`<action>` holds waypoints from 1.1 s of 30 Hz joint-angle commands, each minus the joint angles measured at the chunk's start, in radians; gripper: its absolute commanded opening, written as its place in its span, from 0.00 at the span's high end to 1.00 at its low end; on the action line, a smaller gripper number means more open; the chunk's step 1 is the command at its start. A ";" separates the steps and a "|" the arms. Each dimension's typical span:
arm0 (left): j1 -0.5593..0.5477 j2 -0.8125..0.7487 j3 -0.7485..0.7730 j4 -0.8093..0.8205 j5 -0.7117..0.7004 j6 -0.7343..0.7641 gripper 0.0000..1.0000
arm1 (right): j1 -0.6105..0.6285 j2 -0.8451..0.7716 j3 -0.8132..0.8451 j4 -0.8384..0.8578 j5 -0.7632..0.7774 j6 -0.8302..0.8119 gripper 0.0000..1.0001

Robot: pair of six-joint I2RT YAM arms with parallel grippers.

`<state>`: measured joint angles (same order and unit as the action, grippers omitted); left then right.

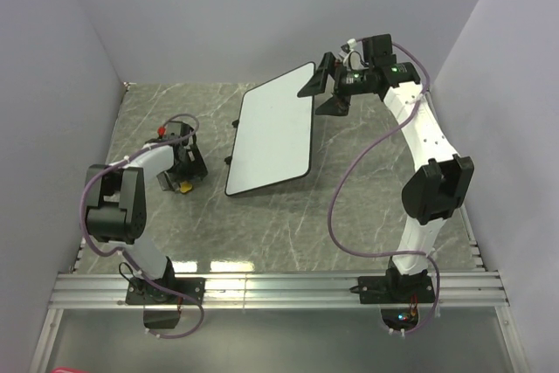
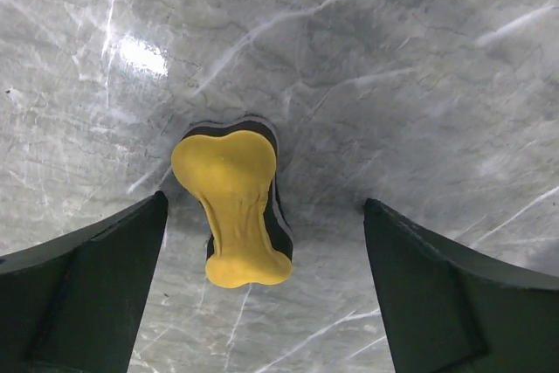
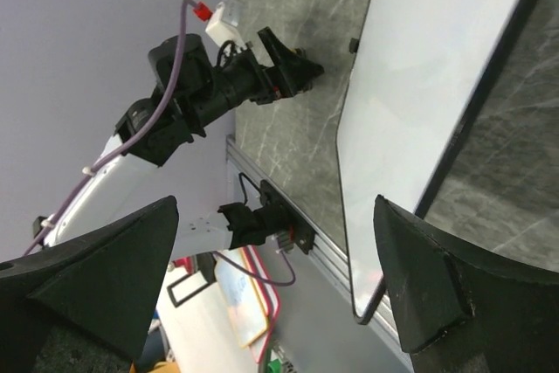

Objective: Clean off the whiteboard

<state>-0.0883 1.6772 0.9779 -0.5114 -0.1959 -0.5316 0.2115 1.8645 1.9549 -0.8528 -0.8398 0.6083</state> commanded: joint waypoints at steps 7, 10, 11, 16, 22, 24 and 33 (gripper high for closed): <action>0.001 -0.160 0.045 -0.111 0.003 -0.008 0.01 | 0.002 -0.215 -0.072 -0.130 0.384 -0.168 0.00; 0.002 -0.253 0.097 -0.118 0.039 -0.010 0.01 | 0.002 -0.361 -0.213 -0.060 0.501 -0.171 0.00; 0.001 -0.289 0.108 -0.102 0.099 -0.008 0.01 | 0.003 -0.463 -0.261 -0.028 0.536 -0.160 0.00; -0.001 -0.488 0.180 0.001 0.221 -0.022 0.01 | 0.005 -0.898 -0.712 0.348 0.630 -0.038 0.00; -0.004 -0.475 0.281 -0.001 0.234 -0.057 0.01 | 0.003 -1.082 -0.919 0.480 0.604 0.047 0.00; -0.004 -0.449 0.312 -0.018 0.260 -0.059 0.01 | 0.005 -1.073 -0.887 0.437 0.608 0.024 0.00; -0.018 -0.372 0.465 -0.061 0.345 -0.082 0.00 | 0.005 -1.090 -0.853 0.340 0.640 -0.039 0.00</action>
<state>-0.0998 1.3052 1.3411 -0.5674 0.0898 -0.5999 0.2115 0.8242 1.0828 -0.5186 -0.2150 0.6003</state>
